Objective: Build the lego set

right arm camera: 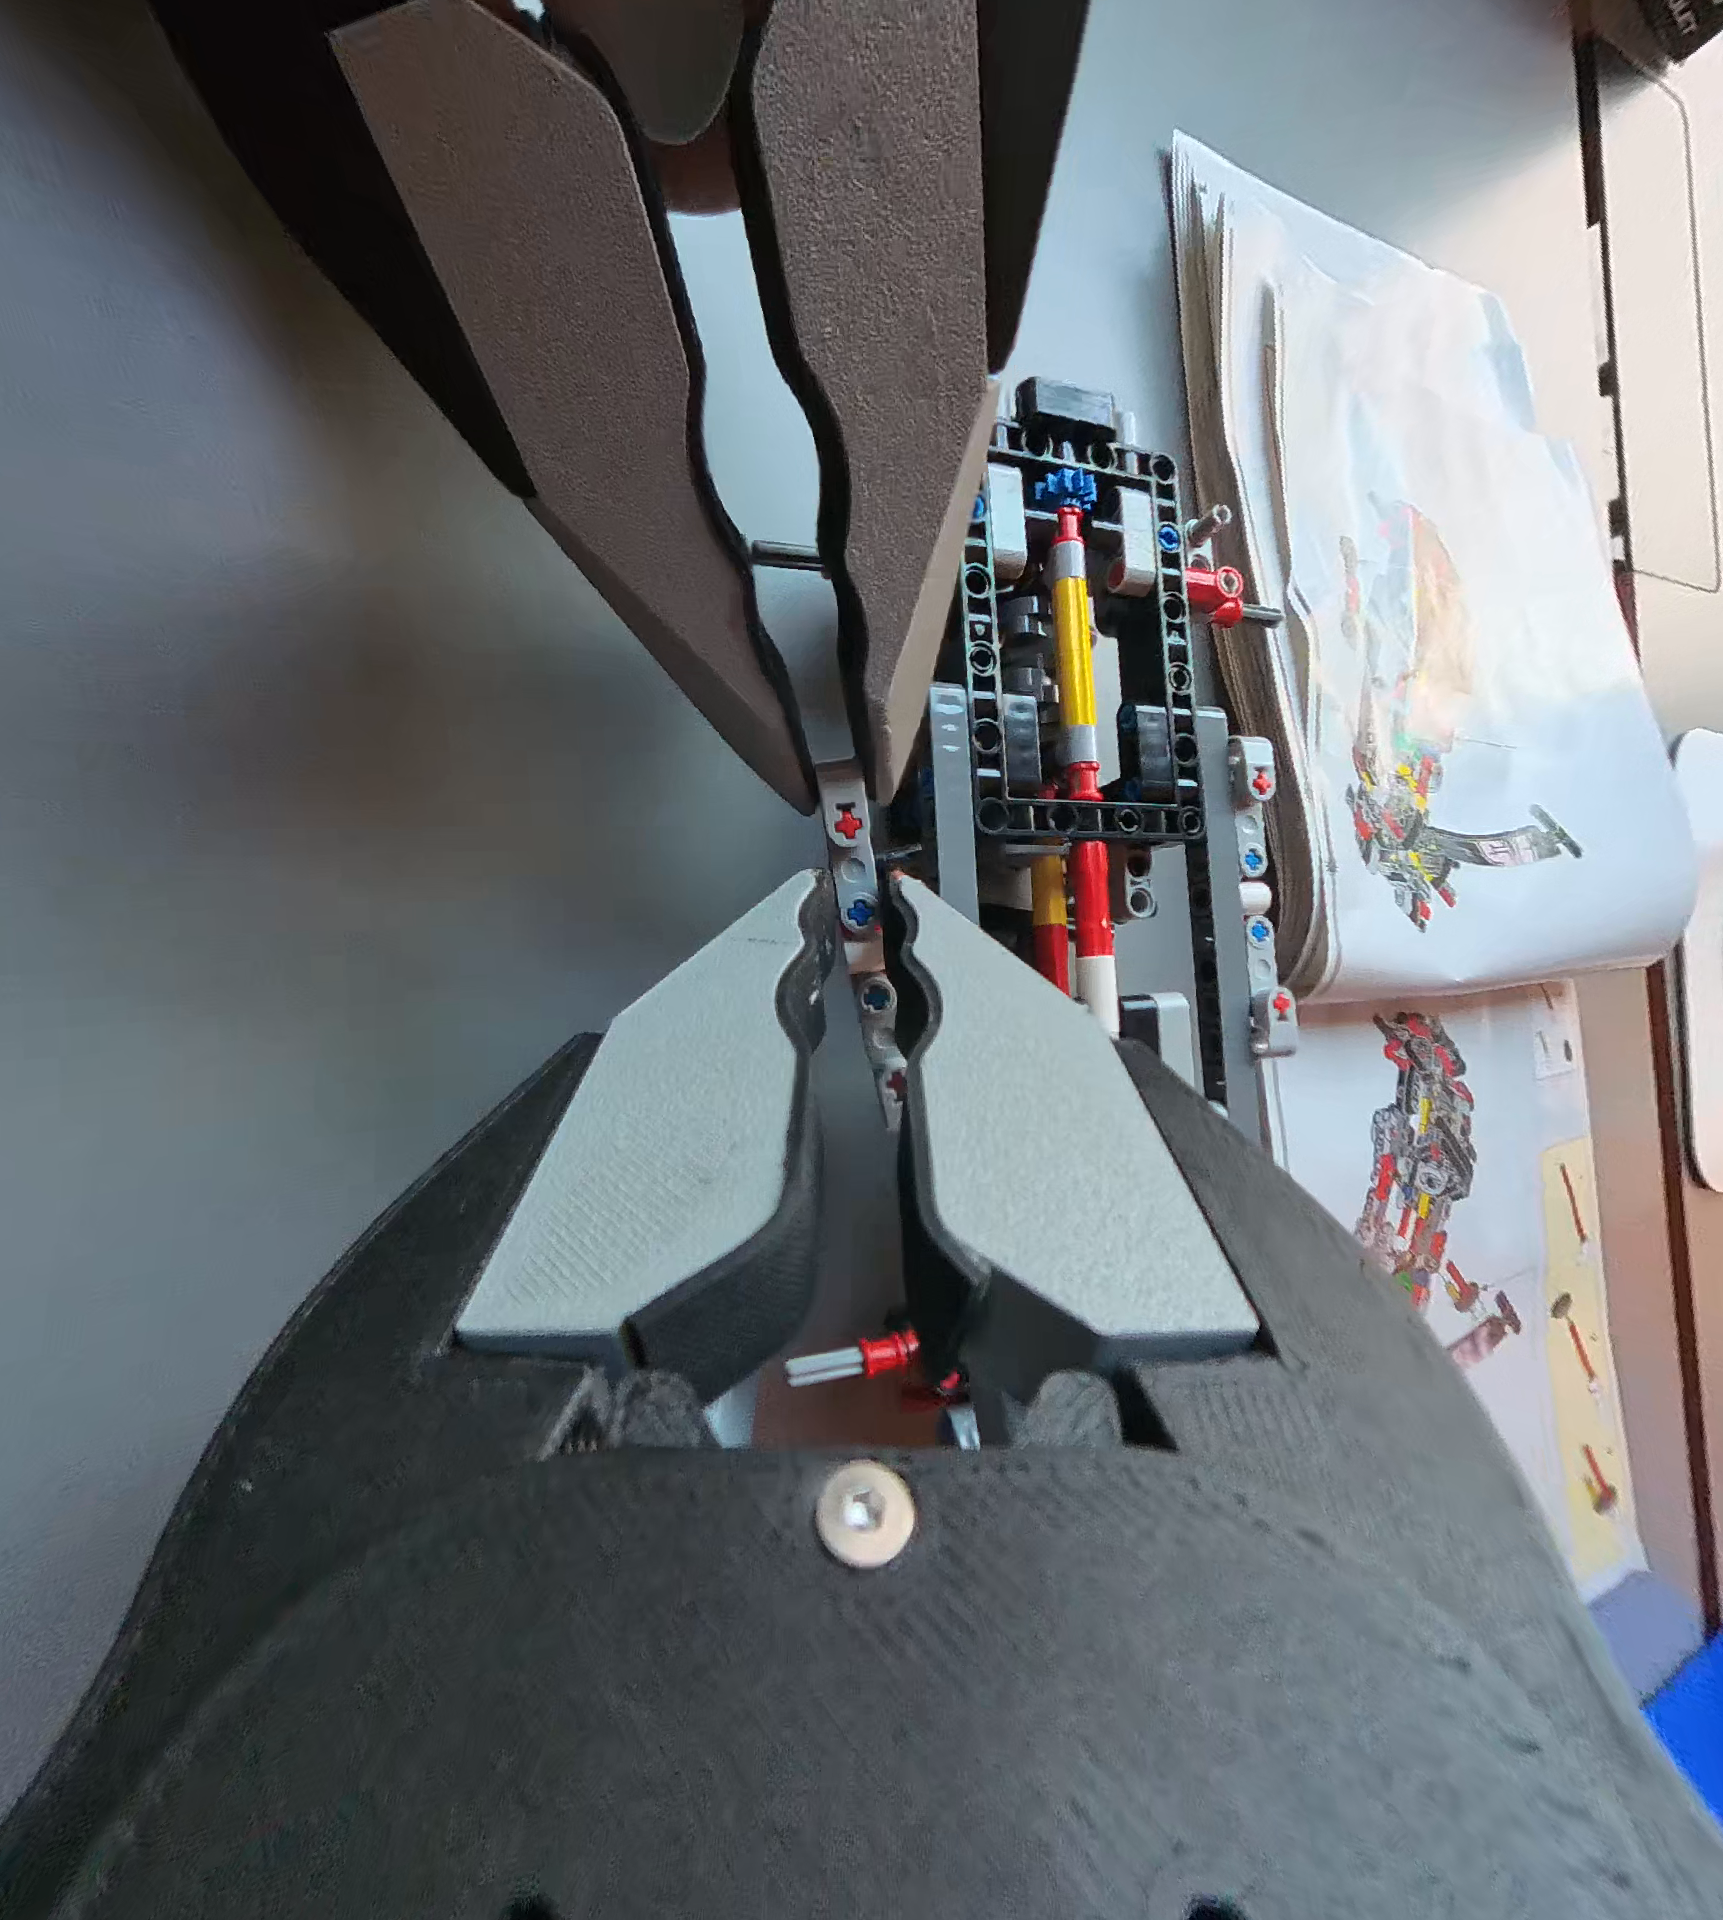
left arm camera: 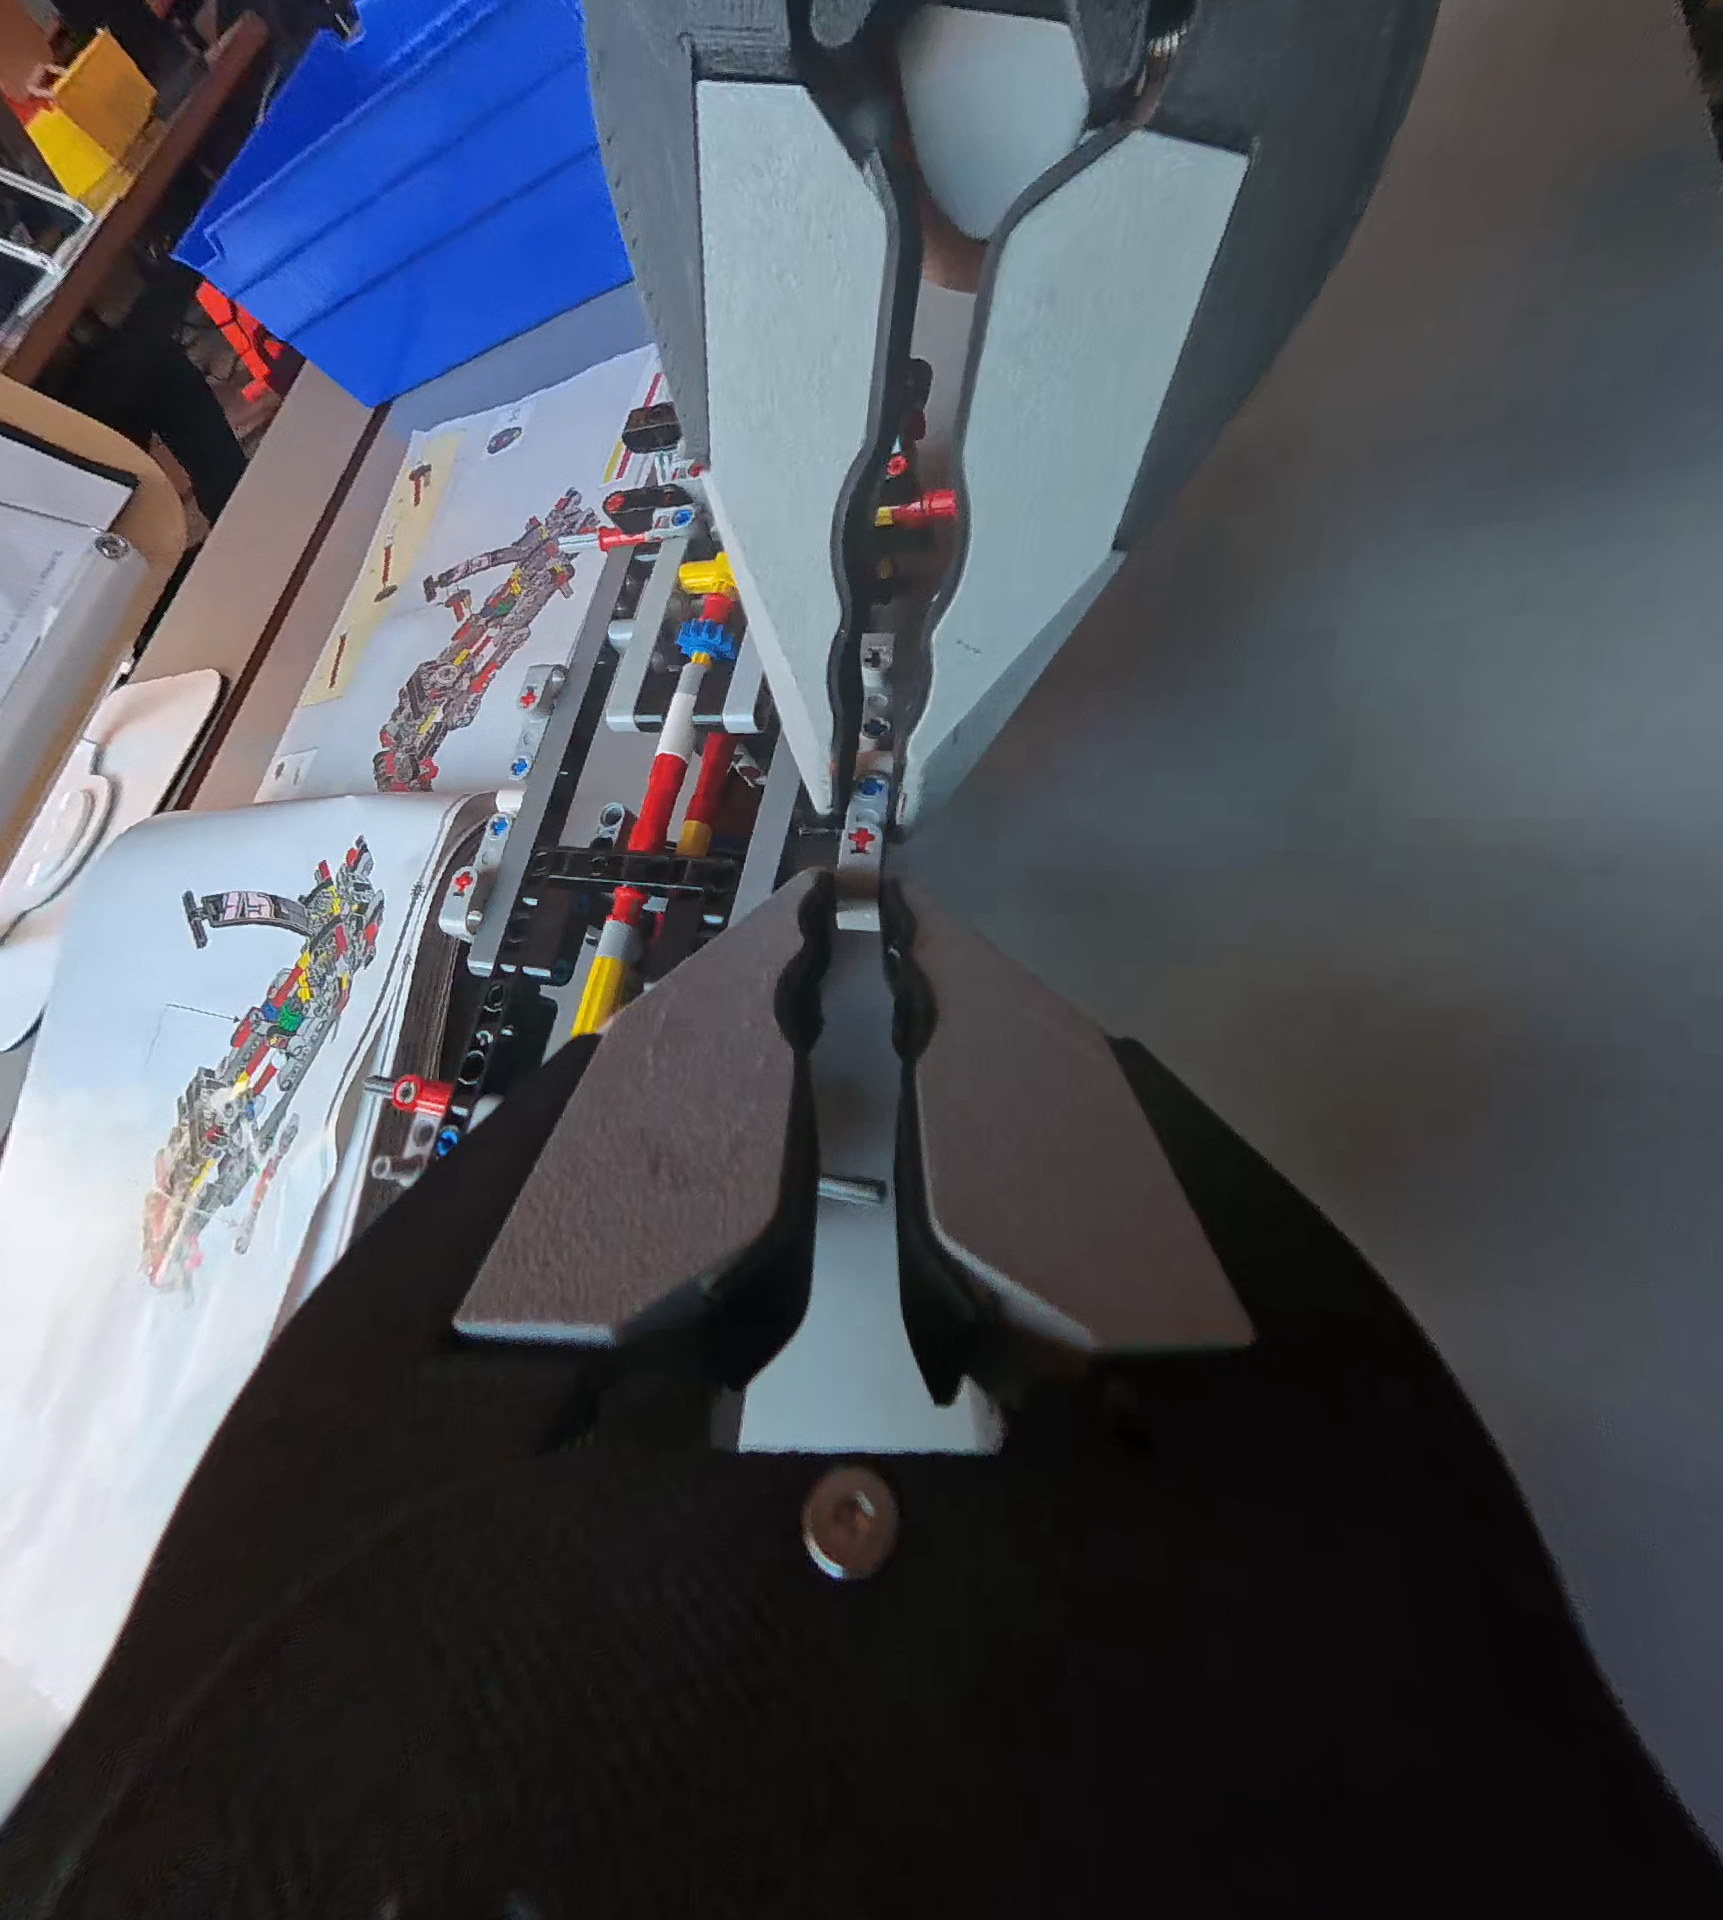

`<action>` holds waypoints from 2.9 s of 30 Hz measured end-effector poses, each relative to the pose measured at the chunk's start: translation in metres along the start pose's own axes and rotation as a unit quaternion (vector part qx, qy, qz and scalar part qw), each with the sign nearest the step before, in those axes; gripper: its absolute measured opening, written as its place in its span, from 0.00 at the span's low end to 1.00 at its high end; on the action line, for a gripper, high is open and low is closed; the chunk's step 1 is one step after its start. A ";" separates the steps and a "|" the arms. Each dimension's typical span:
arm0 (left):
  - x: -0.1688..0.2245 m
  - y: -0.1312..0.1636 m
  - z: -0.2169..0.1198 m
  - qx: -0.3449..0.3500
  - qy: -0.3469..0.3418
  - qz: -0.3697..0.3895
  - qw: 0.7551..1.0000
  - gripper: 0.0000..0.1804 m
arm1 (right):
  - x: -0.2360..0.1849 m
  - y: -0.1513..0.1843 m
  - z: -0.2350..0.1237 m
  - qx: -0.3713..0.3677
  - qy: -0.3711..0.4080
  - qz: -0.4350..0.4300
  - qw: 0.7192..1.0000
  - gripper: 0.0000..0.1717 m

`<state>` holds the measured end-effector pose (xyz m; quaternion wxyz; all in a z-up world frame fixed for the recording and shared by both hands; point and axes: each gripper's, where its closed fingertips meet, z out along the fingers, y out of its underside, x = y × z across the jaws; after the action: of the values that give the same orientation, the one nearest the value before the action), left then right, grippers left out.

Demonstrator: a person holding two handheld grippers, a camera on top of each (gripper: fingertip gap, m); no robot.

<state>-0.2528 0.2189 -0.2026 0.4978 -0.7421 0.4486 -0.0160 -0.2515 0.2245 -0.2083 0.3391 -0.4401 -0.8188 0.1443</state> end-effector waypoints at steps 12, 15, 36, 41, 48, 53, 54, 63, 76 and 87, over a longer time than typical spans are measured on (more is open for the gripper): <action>0.000 0.001 -0.003 0.011 0.033 -0.060 0.998 0.03 | 0.006 0.006 0.006 -0.020 -0.054 0.035 0.998 0.23; 0.000 0.004 -0.004 0.005 0.046 -0.075 0.996 0.03 | 0.007 0.006 0.009 -0.016 -0.075 0.040 0.996 0.17; -0.004 0.005 -0.003 0.009 0.070 -0.097 0.993 0.03 | 0.016 0.019 -0.013 -0.008 -0.052 0.031 0.998 0.22; -0.003 0.008 -0.001 0.008 0.083 -0.102 0.991 0.03 | 0.020 0.028 -0.017 -0.016 -0.037 0.032 0.999 0.20; -0.004 0.008 0.002 0.006 0.091 -0.100 0.991 0.03 | 0.019 0.031 -0.015 -0.010 -0.042 0.031 0.999 0.19; -0.003 0.009 0.005 0.004 0.095 -0.102 0.990 0.03 | 0.021 0.030 -0.014 -0.003 -0.046 0.035 0.998 0.18; -0.004 0.009 0.005 0.005 0.095 -0.103 0.990 0.03 | 0.021 0.030 -0.014 -0.002 -0.045 0.035 0.998 0.18; -0.005 0.009 0.006 0.013 0.098 -0.100 0.990 0.03 | 0.024 0.032 -0.015 0.006 -0.056 0.046 0.997 0.18; -0.006 0.008 0.003 0.034 0.111 -0.106 0.988 0.03 | 0.026 0.028 -0.014 0.016 -0.049 0.034 0.998 0.20; -0.007 0.009 0.002 0.041 0.118 -0.114 0.986 0.03 | 0.014 0.026 -0.016 0.018 -0.051 -0.006 0.999 0.04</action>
<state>-0.2619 0.2241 -0.2071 0.4663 -0.7601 0.4158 -0.1787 -0.2300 0.2496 -0.2041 0.3059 -0.4214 -0.8348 0.1789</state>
